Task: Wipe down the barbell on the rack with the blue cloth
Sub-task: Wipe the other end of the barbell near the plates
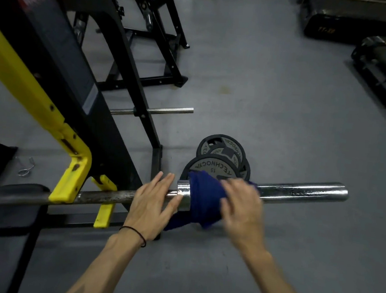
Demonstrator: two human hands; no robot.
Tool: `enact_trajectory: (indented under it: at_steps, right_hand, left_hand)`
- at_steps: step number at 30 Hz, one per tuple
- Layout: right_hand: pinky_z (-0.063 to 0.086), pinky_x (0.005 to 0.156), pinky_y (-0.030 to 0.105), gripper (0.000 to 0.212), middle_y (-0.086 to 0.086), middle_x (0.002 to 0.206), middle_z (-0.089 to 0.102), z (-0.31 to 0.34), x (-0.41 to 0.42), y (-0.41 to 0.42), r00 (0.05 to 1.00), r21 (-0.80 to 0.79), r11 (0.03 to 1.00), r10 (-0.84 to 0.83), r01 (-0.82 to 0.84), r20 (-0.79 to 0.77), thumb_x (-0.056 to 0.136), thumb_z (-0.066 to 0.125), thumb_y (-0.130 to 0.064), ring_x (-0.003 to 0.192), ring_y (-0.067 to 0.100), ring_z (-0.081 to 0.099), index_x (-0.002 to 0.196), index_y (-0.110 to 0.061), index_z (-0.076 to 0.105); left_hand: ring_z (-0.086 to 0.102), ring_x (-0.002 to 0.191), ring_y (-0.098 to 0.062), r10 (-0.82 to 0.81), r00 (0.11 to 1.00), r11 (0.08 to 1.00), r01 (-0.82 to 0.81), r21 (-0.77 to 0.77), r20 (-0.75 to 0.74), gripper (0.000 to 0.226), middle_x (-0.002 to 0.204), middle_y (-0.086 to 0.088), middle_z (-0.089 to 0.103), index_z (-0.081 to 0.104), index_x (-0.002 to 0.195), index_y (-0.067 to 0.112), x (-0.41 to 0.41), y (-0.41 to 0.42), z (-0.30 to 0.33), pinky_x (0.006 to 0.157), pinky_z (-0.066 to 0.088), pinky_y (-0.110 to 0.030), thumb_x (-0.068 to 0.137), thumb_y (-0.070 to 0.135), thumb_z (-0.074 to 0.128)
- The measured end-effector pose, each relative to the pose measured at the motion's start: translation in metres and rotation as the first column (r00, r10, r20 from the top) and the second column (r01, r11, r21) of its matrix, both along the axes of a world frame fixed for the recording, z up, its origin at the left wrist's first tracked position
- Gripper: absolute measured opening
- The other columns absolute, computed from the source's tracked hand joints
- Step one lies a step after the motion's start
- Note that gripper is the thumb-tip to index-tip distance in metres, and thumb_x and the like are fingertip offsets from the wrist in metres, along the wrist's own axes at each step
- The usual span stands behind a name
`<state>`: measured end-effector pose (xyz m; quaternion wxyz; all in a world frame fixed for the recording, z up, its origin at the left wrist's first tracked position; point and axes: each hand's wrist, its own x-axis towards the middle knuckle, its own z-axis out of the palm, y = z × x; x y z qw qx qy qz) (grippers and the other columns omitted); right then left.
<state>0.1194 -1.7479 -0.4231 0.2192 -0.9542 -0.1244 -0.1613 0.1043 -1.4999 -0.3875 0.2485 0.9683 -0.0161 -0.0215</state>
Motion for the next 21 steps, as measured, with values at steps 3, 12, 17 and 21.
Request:
enact_trajectory:
  at_steps: [3, 12, 17, 21]
  right_hand:
    - [0.027, 0.119, 0.060, 0.045, 0.016, 0.140, 0.058, 0.001, 0.010, -0.069, 0.943, 0.057, 0.942, -0.332, 0.331, -0.003, 0.103, 0.042, -0.030, 0.139, 0.036, 0.047, 0.133, -0.004, 0.063]
    - [0.012, 0.128, 0.049, 0.044, 0.008, 0.144, 0.058, -0.004, -0.014, 0.084, 0.968, 0.184, 0.951, -0.250, 0.249, -0.016, 0.106, 0.036, -0.027, 0.146, 0.027, 0.040, 0.139, -0.008, 0.059]
    - [0.025, 0.124, 0.046, 0.047, 0.007, 0.142, 0.060, 0.000, -0.004, 0.046, 0.998, -0.030, 0.998, 0.052, -0.052, 0.017, 0.106, 0.043, -0.036, 0.136, 0.026, 0.051, 0.142, -0.011, 0.059]
    - [0.026, 0.121, 0.056, 0.051, 0.014, 0.137, 0.061, 0.001, 0.006, -0.042, 0.970, 0.014, 0.970, -0.242, 0.242, 0.020, 0.107, 0.037, -0.040, 0.135, 0.035, 0.049, 0.135, -0.005, 0.062]
  left_hand:
    - [0.013, 0.150, -0.007, -0.001, 1.000, 1.000, 0.001, 0.011, -0.012, 0.090, 0.160, 0.004, 0.032, 0.029, 0.155, 0.026, 0.002, -0.002, 0.000, 0.116, 0.008, -0.027, 0.086, 0.079, 0.005]
    - [0.013, 0.151, -0.009, 0.065, 0.996, 0.997, -0.063, 0.042, -0.058, 0.087, 0.160, 0.004, 0.033, 0.028, 0.155, 0.028, 0.004, -0.008, -0.002, 0.118, 0.015, -0.034, 0.087, 0.076, 0.003]
    - [0.043, 0.137, -0.016, 0.180, 0.979, 0.983, -0.181, -0.005, -0.100, 0.079, 0.142, 0.000, 0.055, 0.047, 0.144, 0.024, 0.015, -0.012, 0.002, 0.114, 0.026, -0.036, 0.091, 0.072, 0.014]
    - [0.030, 0.146, -0.014, 0.123, 0.988, 0.986, -0.132, -0.104, -0.089, 0.068, 0.156, -0.001, 0.040, 0.043, 0.148, 0.023, 0.009, -0.007, 0.007, 0.117, 0.016, -0.031, 0.098, 0.064, 0.024]
